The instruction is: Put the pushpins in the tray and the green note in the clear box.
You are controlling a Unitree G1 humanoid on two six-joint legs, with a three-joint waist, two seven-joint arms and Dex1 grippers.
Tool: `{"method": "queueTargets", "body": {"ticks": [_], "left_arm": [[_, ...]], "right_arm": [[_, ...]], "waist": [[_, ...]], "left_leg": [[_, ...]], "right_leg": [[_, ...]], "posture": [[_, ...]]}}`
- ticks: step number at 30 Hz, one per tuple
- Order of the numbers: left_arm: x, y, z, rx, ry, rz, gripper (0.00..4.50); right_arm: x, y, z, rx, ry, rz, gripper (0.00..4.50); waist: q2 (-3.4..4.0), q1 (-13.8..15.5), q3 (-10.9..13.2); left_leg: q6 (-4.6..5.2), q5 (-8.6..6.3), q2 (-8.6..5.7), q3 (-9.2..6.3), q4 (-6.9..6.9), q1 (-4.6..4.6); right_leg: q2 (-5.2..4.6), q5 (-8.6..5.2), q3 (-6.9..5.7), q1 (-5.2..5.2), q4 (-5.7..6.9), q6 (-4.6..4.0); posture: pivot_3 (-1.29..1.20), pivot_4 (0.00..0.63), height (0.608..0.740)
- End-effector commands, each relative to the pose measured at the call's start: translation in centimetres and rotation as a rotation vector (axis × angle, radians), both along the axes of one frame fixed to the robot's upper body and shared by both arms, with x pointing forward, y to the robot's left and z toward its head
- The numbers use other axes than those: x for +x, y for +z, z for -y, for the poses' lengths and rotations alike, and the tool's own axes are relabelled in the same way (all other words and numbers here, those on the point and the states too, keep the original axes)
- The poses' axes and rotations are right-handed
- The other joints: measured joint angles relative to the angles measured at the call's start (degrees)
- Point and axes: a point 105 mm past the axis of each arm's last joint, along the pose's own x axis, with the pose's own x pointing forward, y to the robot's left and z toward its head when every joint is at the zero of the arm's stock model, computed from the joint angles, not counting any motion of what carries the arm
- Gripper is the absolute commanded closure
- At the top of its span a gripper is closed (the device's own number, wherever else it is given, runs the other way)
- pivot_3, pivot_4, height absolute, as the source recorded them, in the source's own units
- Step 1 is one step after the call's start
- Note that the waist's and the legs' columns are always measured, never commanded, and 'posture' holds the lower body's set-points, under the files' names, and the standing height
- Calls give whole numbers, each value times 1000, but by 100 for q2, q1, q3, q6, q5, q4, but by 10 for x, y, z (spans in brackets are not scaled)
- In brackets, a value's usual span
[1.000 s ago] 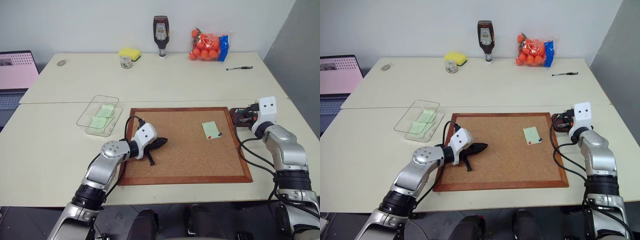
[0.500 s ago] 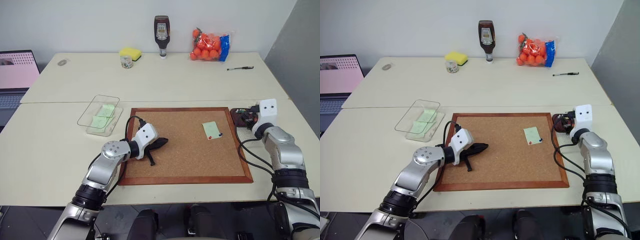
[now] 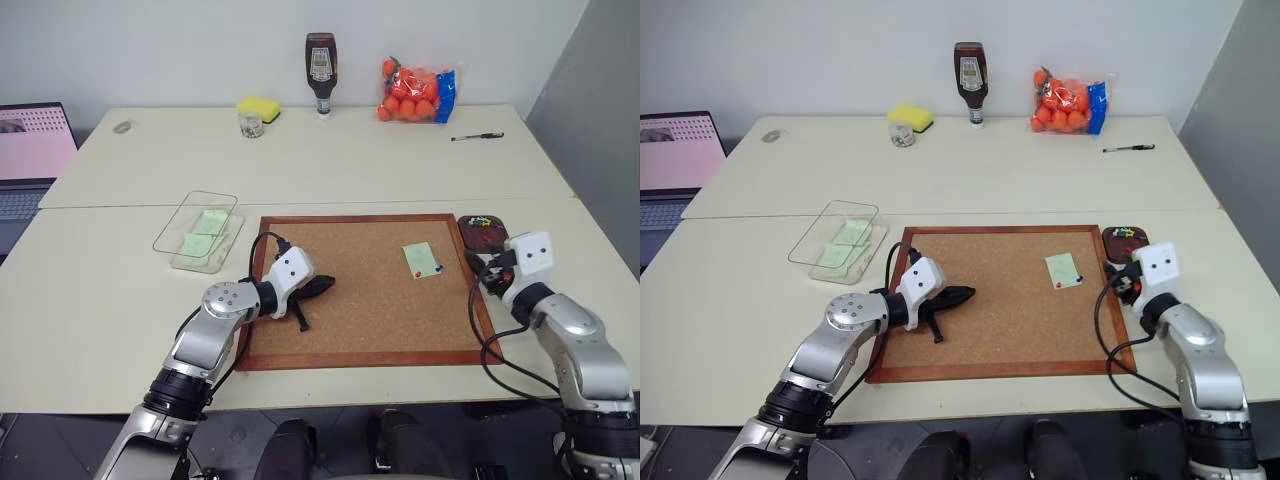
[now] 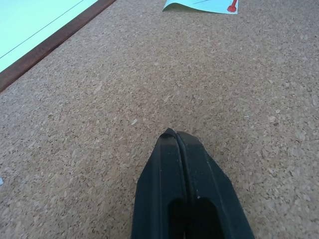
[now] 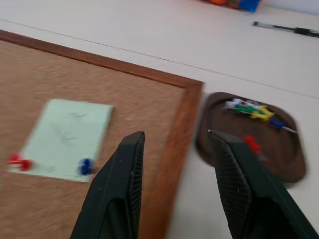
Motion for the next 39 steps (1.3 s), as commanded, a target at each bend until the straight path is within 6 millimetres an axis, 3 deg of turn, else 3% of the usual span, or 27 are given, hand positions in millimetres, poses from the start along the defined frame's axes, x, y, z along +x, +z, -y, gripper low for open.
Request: {"method": "queueTargets", "body": {"ticks": [1,4,16,28,39], "left_arm": [[-5,-7,5,12,-36,-24,4500],[-5,-7,6,12,-36,-22,4500],[-5,-7,5,12,-30,-18,4500],[-5,-7,5,15,-32,-15,4500],[-7,-9,5,21,-34,-17,4500]], "right_arm": [[-2,4,-12,14,4,14,2380],[1,-8,-16,30,-20,-25,2380],[5,-16,-16,99,-34,-71,2380],[3,-15,-19,135,-17,-88,4427],[-5,9,-24,196,5,2,4427]], "waist": [[0,4,0],[0,4,0],[0,7,0],[0,7,0],[0,8,0]], "left_leg": [[0,0,0,-2,0,0],[0,0,0,-2,-1,-3],[0,0,-1,-1,-2,-5],[0,0,-1,-1,-1,-6],[0,0,-1,-2,-3,-8]], "right_leg": [[0,0,-2,0,0,0],[0,0,-3,0,-3,0],[0,0,-2,0,-9,0],[-1,0,-2,0,-10,0],[-1,0,-3,0,-12,0]], "posture": [[0,150,740],[0,150,740],[0,150,740],[0,150,740],[0,150,740]]}}
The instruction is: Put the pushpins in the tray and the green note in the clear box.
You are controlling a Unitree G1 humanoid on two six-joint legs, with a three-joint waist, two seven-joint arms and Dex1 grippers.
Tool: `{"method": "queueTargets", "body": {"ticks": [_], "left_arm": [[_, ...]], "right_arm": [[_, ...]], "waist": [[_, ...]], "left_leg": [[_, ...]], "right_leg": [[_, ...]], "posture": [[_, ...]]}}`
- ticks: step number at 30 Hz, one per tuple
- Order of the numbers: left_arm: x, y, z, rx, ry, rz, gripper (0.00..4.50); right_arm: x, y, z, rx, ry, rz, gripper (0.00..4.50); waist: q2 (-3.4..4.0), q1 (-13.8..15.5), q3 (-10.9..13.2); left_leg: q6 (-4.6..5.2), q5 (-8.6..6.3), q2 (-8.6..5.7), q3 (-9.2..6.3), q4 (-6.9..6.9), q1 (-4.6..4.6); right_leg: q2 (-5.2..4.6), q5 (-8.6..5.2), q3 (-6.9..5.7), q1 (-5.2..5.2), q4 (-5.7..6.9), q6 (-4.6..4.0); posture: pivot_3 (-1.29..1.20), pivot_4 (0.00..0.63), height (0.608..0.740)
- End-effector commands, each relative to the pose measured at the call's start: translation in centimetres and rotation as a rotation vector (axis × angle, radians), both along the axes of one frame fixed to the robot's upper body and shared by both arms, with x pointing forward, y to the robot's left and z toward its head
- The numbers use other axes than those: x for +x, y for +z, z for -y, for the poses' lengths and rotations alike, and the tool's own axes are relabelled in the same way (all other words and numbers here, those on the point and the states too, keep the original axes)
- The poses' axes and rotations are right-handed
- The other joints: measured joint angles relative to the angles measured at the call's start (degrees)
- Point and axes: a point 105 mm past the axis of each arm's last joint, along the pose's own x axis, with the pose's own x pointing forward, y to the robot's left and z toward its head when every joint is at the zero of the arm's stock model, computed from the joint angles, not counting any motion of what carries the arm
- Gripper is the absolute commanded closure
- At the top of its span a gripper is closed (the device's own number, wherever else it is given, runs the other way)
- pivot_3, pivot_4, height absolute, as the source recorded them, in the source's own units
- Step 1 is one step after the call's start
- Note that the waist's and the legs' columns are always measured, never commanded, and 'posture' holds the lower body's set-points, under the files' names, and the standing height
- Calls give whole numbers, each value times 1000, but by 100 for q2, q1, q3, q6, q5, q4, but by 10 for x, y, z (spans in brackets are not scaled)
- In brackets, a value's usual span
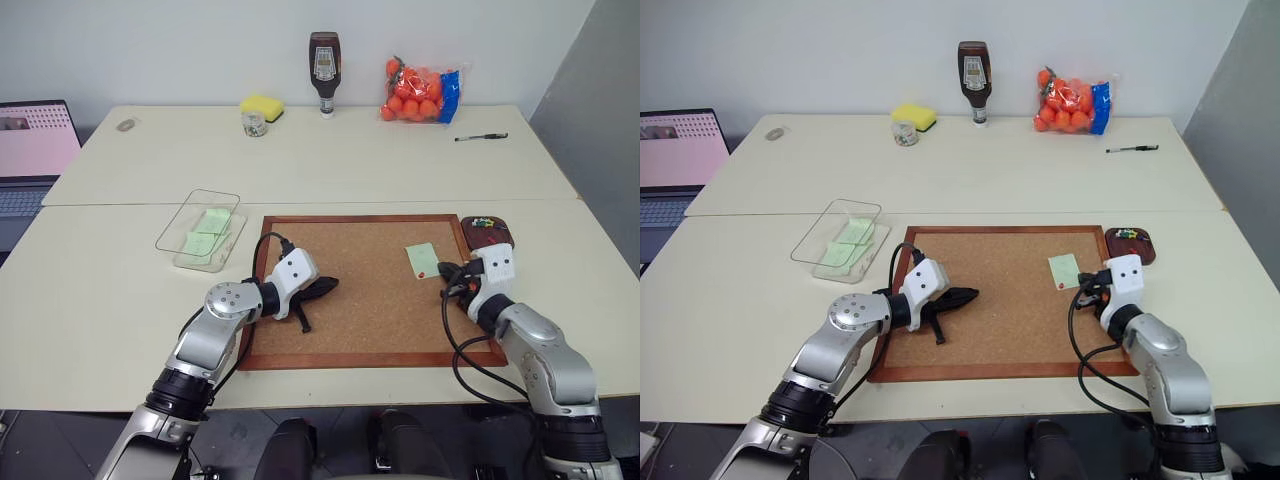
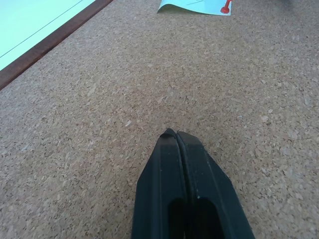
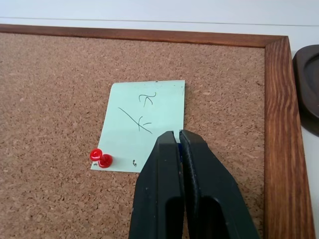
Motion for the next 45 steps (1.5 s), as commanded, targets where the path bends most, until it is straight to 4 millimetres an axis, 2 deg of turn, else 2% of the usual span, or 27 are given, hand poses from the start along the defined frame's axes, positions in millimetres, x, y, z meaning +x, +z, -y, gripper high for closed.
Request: {"method": "queueTargets", "body": {"ticks": [1,6,10,17,21,24,29,31,32,39,45], "left_arm": [[-6,-10,1,25,-9,-27,4500],[-6,-11,0,30,-8,-28,4500],[-6,-11,0,31,-8,-27,4500],[-5,-9,1,30,-12,-24,4500],[-4,-8,3,28,-13,-22,4500],[-4,-8,3,28,-12,-20,4500],[-5,-8,5,27,-14,-19,4500],[-6,-8,5,27,-14,-19,4500],[-6,-9,5,27,-14,-19,4500],[-6,-10,4,32,-17,-19,4500],[-5,-10,3,33,-19,-19,4500]], "right_arm": [[-5,35,-3,39,-3,141,4427],[-8,39,-5,54,-4,156,4427],[-4,46,3,40,-36,184,4427],[23,54,43,-106,-200,216,4427],[42,51,66,-192,-271,192,4427],[53,45,77,-210,-306,171,4427],[63,40,84,-197,-319,159,4427],[66,37,85,-196,-320,148,4010],[66,36,85,-196,-319,148,3944],[66,42,83,-194,-315,182,2315],[57,53,78,-153,-303,235,2315]], "waist": [[0,-1,0],[0,-2,0],[0,-1,0],[0,-3,0],[0,-5,0],[1,-6,0],[1,-8,0],[1,-8,0],[1,-8,0],[1,-7,0],[1,-3,0]], "left_leg": [[0,0,0,0,0,0],[0,0,1,0,0,2],[0,0,0,1,0,2],[0,0,0,4,2,4],[0,0,0,4,-4,4],[0,0,-1,9,-1,3],[0,0,0,8,-2,4],[1,0,-1,11,-1,4],[0,0,0,10,-1,3],[1,0,-1,10,-1,3],[1,0,0,10,-1,3]], "right_leg": [[0,0,1,0,0,0],[0,0,0,0,2,0],[0,0,1,0,1,0],[1,0,2,0,2,0],[1,0,2,0,1,0],[1,0,6,0,1,0],[1,0,5,0,3,-1],[1,0,8,0,3,-1],[1,0,8,0,3,-1],[0,1,8,0,3,-1],[0,1,8,0,4,-1]], "posture": [[0,150,740],[0,150,740],[0,150,740],[0,150,740],[0,150,740],[0,150,740],[0,150,740],[0,150,740],[0,150,740],[0,150,740],[0,150,740]]}}
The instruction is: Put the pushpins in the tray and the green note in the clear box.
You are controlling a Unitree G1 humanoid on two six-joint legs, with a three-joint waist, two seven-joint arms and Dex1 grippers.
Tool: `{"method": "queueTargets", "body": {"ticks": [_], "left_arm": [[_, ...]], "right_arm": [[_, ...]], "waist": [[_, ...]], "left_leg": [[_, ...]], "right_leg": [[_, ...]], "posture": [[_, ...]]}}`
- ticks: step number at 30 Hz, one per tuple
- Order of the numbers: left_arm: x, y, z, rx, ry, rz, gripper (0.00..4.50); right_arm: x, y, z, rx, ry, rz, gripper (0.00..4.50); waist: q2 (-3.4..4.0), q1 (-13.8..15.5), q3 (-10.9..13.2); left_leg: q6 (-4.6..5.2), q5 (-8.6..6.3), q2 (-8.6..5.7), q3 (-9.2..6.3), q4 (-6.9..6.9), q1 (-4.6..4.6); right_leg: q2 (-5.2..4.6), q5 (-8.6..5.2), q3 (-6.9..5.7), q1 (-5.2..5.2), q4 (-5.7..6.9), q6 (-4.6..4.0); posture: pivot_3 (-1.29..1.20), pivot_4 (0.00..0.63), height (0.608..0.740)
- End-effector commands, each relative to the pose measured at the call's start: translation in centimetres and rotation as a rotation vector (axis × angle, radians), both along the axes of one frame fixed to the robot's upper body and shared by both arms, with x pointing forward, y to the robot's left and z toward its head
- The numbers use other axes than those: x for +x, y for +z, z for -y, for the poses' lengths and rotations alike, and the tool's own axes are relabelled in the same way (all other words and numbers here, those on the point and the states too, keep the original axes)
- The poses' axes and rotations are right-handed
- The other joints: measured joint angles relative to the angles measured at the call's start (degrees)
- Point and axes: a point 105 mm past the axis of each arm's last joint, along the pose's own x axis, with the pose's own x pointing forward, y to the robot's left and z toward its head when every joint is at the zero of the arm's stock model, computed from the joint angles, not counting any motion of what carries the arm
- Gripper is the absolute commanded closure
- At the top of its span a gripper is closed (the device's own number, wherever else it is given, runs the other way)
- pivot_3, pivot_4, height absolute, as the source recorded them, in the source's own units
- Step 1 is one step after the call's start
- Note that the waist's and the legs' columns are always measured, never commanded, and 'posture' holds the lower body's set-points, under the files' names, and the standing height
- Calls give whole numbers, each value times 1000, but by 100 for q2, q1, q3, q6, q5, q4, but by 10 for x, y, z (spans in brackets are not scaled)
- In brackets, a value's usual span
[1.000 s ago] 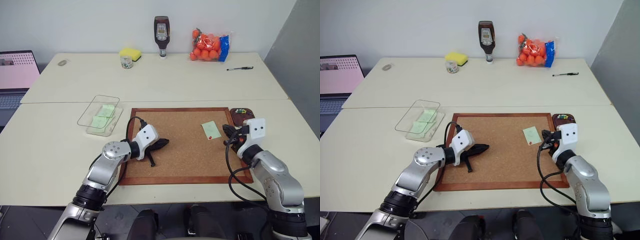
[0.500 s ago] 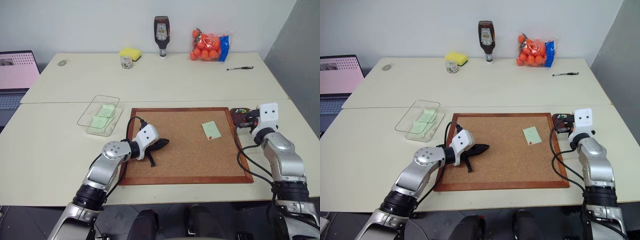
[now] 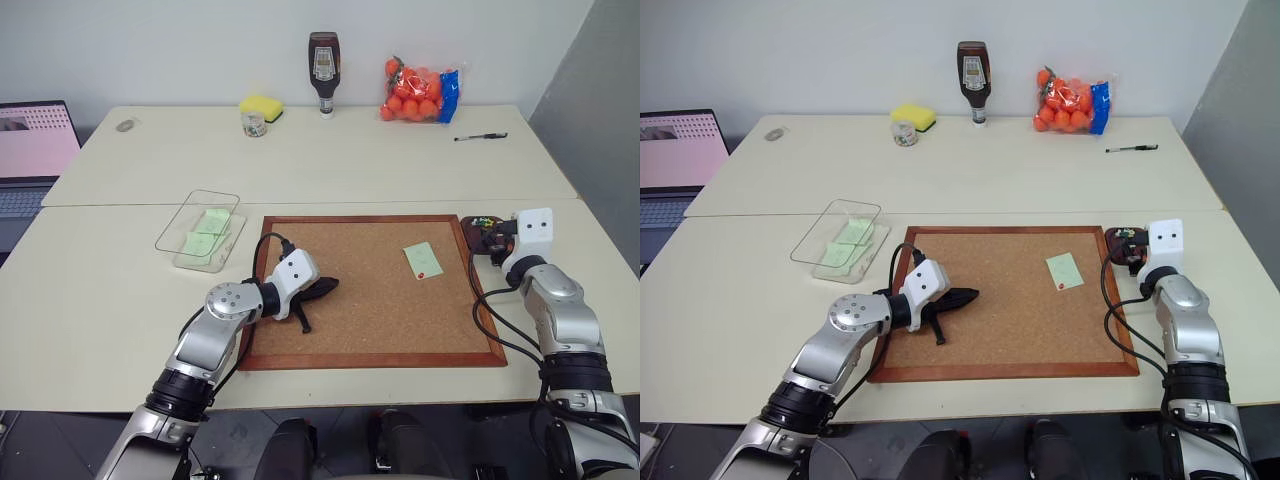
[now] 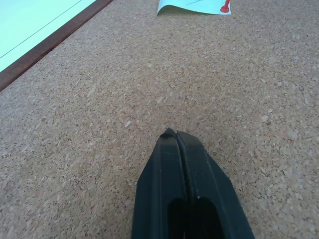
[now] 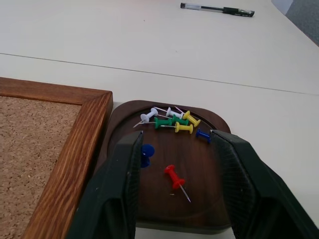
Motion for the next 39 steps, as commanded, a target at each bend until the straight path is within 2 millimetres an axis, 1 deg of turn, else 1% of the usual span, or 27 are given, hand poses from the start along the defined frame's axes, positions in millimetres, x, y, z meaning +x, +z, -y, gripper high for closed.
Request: {"method": "queueTargets", "body": {"ticks": [1,3,6,12,14,16,19,22,23,26,31,33,35,37,39], "left_arm": [[-5,-10,3,27,-18,-24,4500],[-5,-10,2,27,-18,-25,4500],[-5,-11,2,28,-22,-26,4500],[-2,-11,4,29,-29,-24,4500],[-2,-10,4,29,-29,-23,4500],[-1,-10,3,30,-27,-21,4500],[-2,-10,3,29,-25,-22,4500],[-2,-11,2,27,-22,-23,4500],[-2,-11,2,26,-19,-24,4500],[-3,-11,2,24,-17,-24,4500],[-3,-11,2,23,-18,-24,4500],[-3,-11,1,24,-18,-25,4500],[-3,-11,1,24,-19,-26,4500],[-4,-11,2,25,-21,-26,4500],[-3,-11,2,26,-21,-26,4500]], "right_arm": [[-8,29,-2,23,16,122,2315],[-11,28,-1,22,10,119,2315],[-13,19,4,-14,-15,92,2315],[-3,7,8,-40,-45,62,2315],[0,9,8,-40,-46,73,2315],[1,15,7,-38,-43,101,2315],[-4,25,2,-15,-13,157,2315],[-15,30,-13,39,82,182,2315],[-23,29,-24,54,149,172,2315],[-44,24,-48,49,283,143,2315],[-75,13,-84,88,417,77,2315],[-83,6,-97,93,461,45,2315],[-88,1,-106,94,492,22,2315],[-89,-8,-115,71,511,-8,2315],[-87,-15,-119,24,524,-26,2315]], "waist": [[0,5,0],[0,6,0],[0,5,0],[0,1,0],[0,2,0],[1,3,-1],[1,9,-1],[2,14,-1],[2,17,-1],[3,20,-2],[4,15,-2],[4,14,-2],[4,13,-3],[4,13,-2],[4,12,-2]], "left_leg": [[0,0,0,-2,0,0],[0,0,0,-2,0,-1],[0,0,0,-1,0,-1],[0,0,0,1,1,2],[0,0,0,2,1,2],[0,0,0,2,1,1],[0,0,0,0,2,1],[0,0,0,-2,1,1],[0,0,0,-4,1,0],[0,0,0,-8,0,-1],[1,0,0,-9,2,3],[0,0,1,-10,3,4],[0,0,1,-11,3,5],[0,0,1,-11,3,4],[0,0,0,-10,2,3]], "right_leg": [[0,0,-2,0,0,0],[0,0,-1,0,0,0],[-1,0,-1,0,-1,0],[0,0,0,0,1,0],[0,0,0,0,2,0],[0,0,0,0,2,0],[0,0,-1,0,3,0],[0,0,-1,0,3,0],[0,0,-3,0,2,0],[-1,0,-6,2,0,0],[-2,0,-7,5,2,1],[-1,0,-8,5,3,1],[-1,0,-9,5,3,1],[-1,0,-10,5,2,1],[0,0,-10,5,-2,1]], "posture": [[0,150,740],[0,150,740],[0,150,740],[0,150,740],[0,150,740],[0,150,740],[0,150,740],[0,150,740],[0,150,740],[0,150,740],[0,150,740],[0,150,740],[0,150,740],[0,150,740],[0,150,740]]}}
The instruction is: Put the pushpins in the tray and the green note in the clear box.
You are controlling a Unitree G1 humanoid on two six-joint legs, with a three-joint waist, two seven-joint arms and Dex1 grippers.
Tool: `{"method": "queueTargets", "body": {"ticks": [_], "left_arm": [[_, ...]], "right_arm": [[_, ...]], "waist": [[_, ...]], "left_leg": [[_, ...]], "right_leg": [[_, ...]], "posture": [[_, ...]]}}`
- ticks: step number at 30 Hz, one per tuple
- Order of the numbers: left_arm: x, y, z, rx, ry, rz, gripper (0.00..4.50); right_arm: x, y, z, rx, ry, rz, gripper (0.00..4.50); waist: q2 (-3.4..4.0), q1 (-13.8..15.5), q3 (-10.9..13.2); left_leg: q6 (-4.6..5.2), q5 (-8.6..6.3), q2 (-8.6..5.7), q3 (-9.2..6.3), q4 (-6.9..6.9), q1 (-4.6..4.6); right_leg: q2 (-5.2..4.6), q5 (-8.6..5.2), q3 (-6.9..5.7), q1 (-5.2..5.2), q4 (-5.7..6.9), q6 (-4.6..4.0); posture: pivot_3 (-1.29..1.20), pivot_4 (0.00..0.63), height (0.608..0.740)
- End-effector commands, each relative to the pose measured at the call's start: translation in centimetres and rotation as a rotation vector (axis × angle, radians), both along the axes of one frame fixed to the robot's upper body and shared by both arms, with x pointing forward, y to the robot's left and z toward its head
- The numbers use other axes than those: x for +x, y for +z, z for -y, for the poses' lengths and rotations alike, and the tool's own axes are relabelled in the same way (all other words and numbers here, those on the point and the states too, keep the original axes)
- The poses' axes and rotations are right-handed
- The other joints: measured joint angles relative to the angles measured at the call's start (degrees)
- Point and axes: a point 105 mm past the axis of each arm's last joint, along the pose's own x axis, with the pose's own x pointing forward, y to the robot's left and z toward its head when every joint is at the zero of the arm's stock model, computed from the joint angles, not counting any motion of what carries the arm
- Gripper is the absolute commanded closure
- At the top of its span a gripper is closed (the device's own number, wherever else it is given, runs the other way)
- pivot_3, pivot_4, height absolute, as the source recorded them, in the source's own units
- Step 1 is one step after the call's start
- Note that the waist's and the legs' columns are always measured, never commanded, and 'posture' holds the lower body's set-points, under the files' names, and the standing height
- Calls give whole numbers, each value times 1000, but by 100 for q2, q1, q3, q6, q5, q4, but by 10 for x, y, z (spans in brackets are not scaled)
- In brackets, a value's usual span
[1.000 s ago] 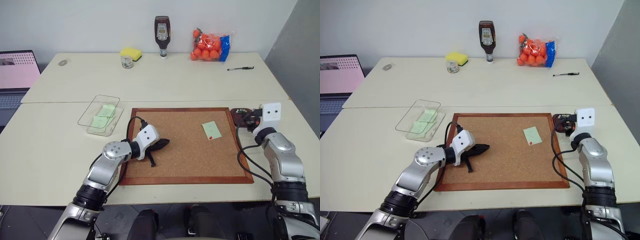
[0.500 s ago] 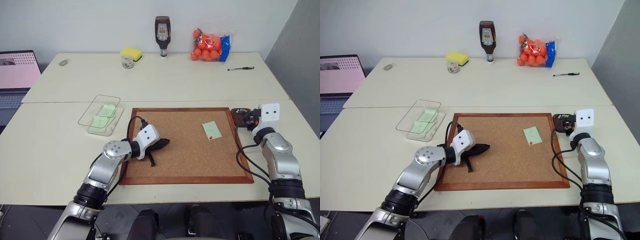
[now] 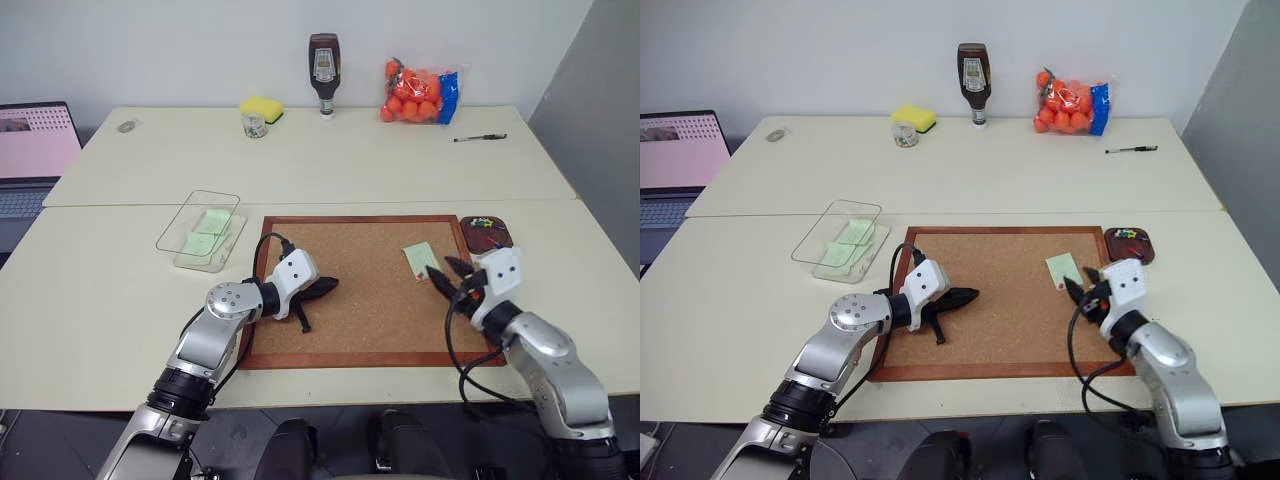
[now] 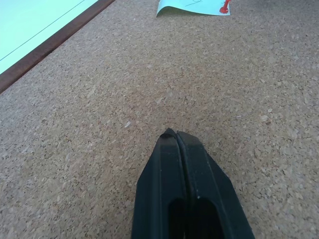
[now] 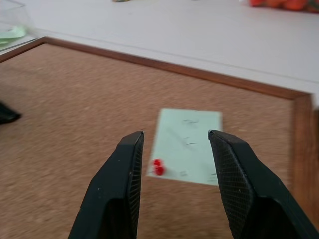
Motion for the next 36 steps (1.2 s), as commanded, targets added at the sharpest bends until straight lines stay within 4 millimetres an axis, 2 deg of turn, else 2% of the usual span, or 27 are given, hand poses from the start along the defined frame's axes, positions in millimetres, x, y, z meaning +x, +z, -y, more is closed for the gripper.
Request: {"method": "queueTargets", "body": {"ticks": [1,11,20,23,28,29,31,34,36], "left_arm": [[-5,-9,2,28,-15,-26,4500],[-5,-9,1,26,-9,-25,4500],[-5,-9,2,25,-9,-24,4500],[-5,-9,2,25,-8,-23,4500],[-5,-8,2,25,-6,-23,4500],[-5,-8,2,24,-5,-23,4500],[-5,-8,2,24,-4,-23,4500],[-5,-8,1,24,1,-22,4500],[-5,-8,1,23,3,-21,4500]], "right_arm": [[1,-2,-10,-80,43,28,2315],[11,-2,-5,-74,-12,63,2315],[16,-12,0,-57,-57,19,2315],[18,-14,2,-70,-64,16,2734],[20,-13,2,-75,-64,22,3846],[20,-13,2,-77,-63,24,4184],[20,-13,2,-83,-63,28,4452],[20,-6,7,-117,-80,71,4452],[20,9,7,-109,-79,147,4452]], "waist": [[0,0,0],[0,2,0],[0,1,0],[0,1,0],[0,2,0],[0,2,0],[-1,2,0],[0,2,0],[0,2,0]], "left_leg": [[0,0,0,0,0,0],[0,0,0,-2,-2,-1],[0,0,0,-1,-2,-2],[0,0,0,0,-1,-1],[0,0,0,-1,-2,-2],[0,0,0,-1,-2,-2],[0,0,0,0,0,-2],[0,0,0,0,0,-2],[0,0,0,0,-1,-2]], "right_leg": [[0,0,0,0,-1,0],[0,0,-2,0,-5,0],[0,0,-1,0,-6,0],[0,0,0,0,-6,0],[0,0,-1,0,-6,0],[0,0,-1,0,-6,0],[0,0,0,0,-6,0],[0,1,0,0,-6,1],[0,1,0,0,-6,1]], "posture": [[0,150,740],[0,150,740],[0,150,740],[0,150,740],[0,150,740],[0,150,740],[0,150,740],[0,150,740],[0,150,740]]}}
